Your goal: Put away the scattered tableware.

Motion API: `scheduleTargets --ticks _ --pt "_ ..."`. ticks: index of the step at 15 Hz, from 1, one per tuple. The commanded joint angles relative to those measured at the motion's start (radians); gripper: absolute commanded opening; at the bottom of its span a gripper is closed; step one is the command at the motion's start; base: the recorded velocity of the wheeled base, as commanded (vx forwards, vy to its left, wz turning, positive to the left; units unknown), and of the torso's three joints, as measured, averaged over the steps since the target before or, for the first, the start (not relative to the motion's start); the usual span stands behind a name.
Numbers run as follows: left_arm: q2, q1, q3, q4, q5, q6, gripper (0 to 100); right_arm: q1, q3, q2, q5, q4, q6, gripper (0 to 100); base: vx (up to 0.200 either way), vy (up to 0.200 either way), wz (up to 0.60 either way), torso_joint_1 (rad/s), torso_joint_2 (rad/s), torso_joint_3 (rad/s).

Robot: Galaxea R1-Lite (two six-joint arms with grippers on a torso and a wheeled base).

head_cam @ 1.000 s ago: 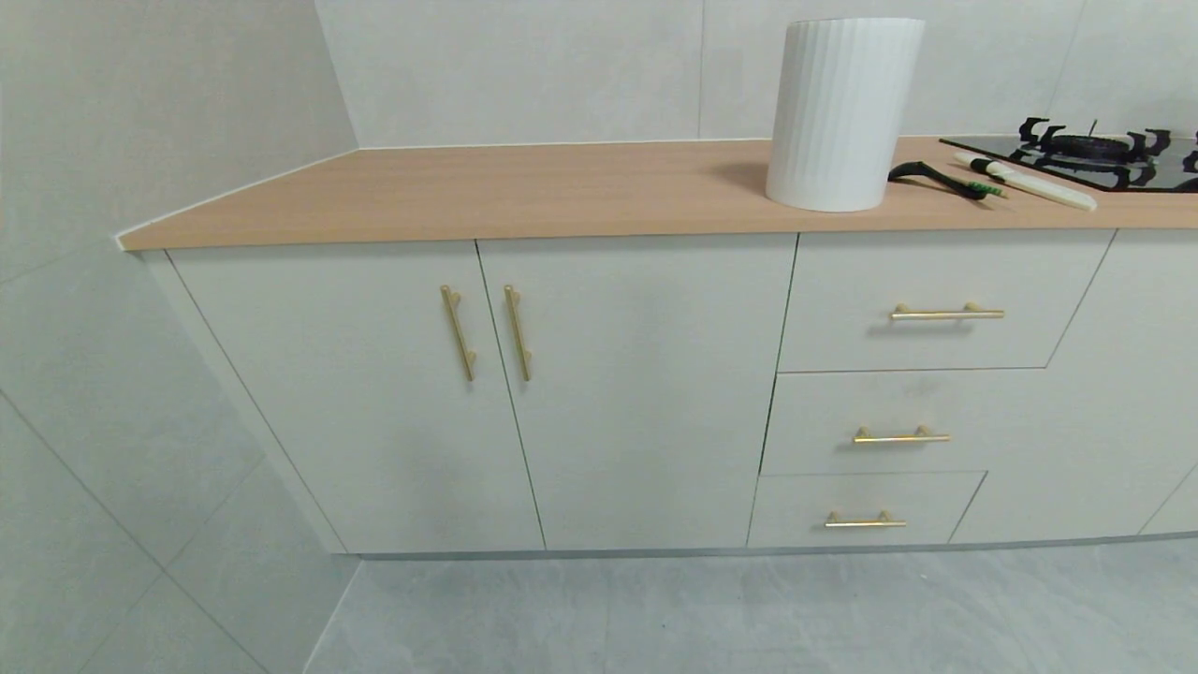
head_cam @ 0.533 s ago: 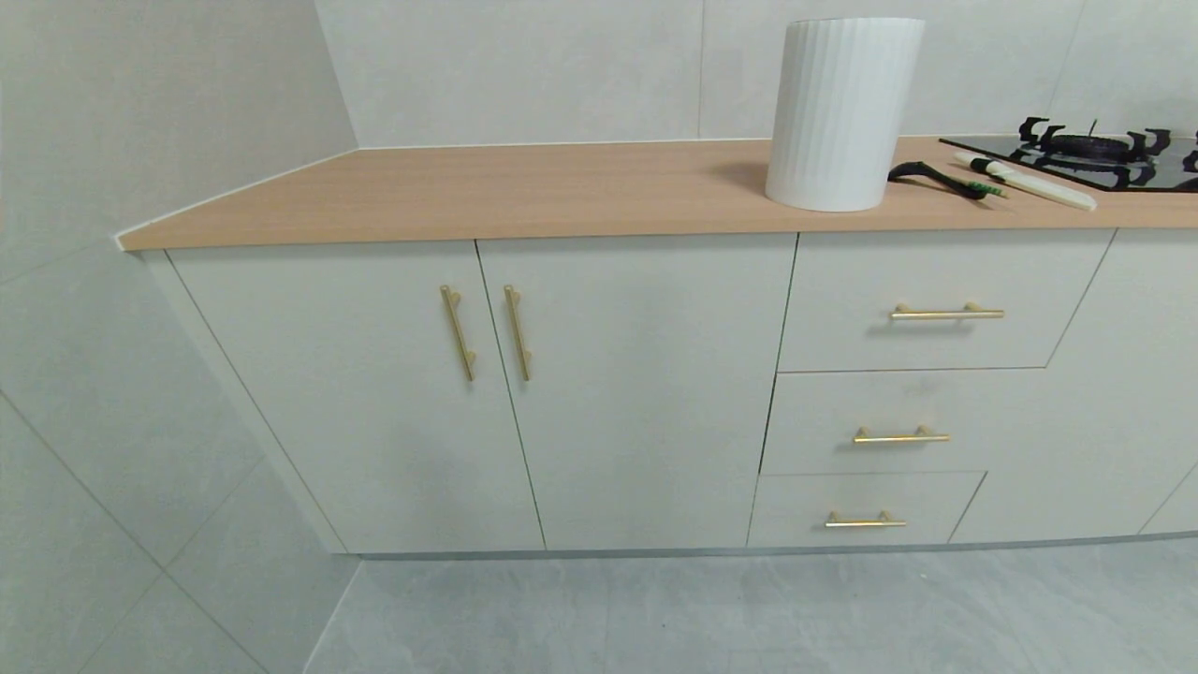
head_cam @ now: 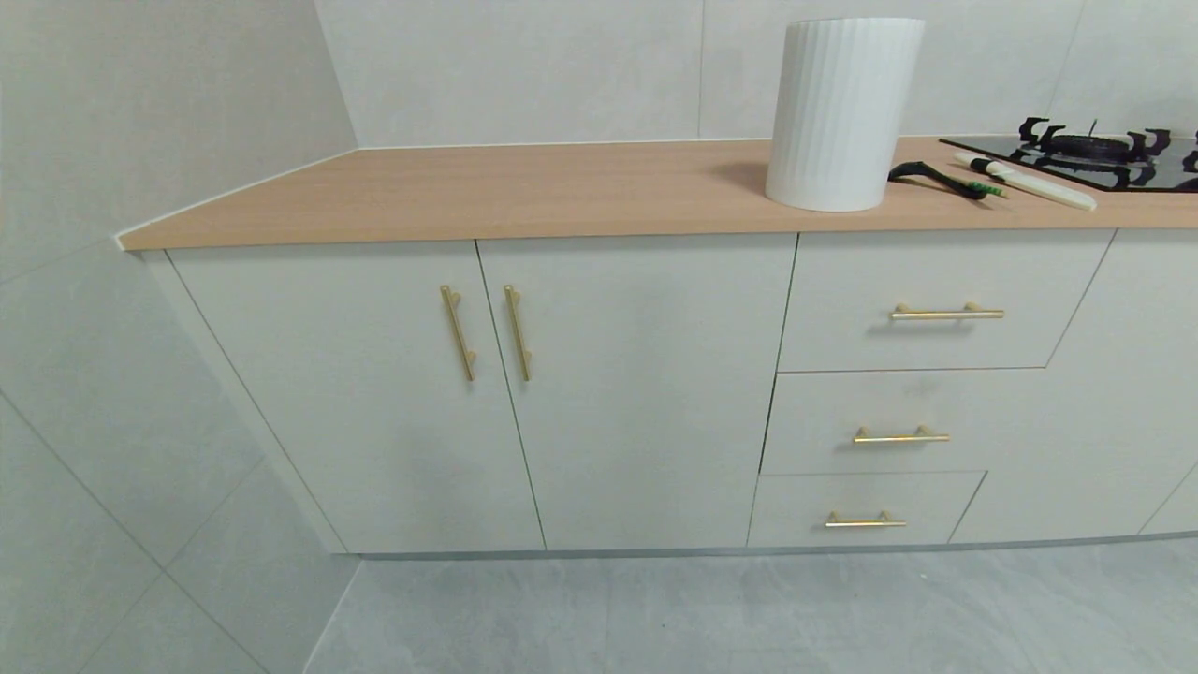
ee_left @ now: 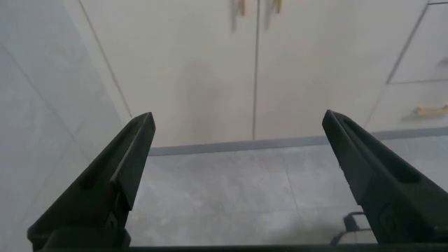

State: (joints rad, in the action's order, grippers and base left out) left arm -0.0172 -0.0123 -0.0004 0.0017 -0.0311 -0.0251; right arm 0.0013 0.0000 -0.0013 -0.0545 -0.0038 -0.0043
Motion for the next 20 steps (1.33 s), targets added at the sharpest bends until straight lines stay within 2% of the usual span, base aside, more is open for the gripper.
scheduleTargets --ticks 1,9,20 --pt "0.016 0.011 0.000 0.001 -0.001 0.005 100 0.000 0.000 0.001 0.001 0.001 0.000 100 0.000 0.000 0.00 0.000 0.00 0.000" --pt "0.016 0.011 0.000 0.001 -0.001 0.007 100 0.000 0.000 0.001 0.001 0.001 0.000 100 0.000 0.000 0.00 0.000 0.00 0.000" --pt "0.016 0.011 0.000 0.000 -0.001 0.010 100 0.000 0.000 0.001 0.002 0.001 0.003 100 0.000 -0.200 0.00 0.004 0.00 0.004"
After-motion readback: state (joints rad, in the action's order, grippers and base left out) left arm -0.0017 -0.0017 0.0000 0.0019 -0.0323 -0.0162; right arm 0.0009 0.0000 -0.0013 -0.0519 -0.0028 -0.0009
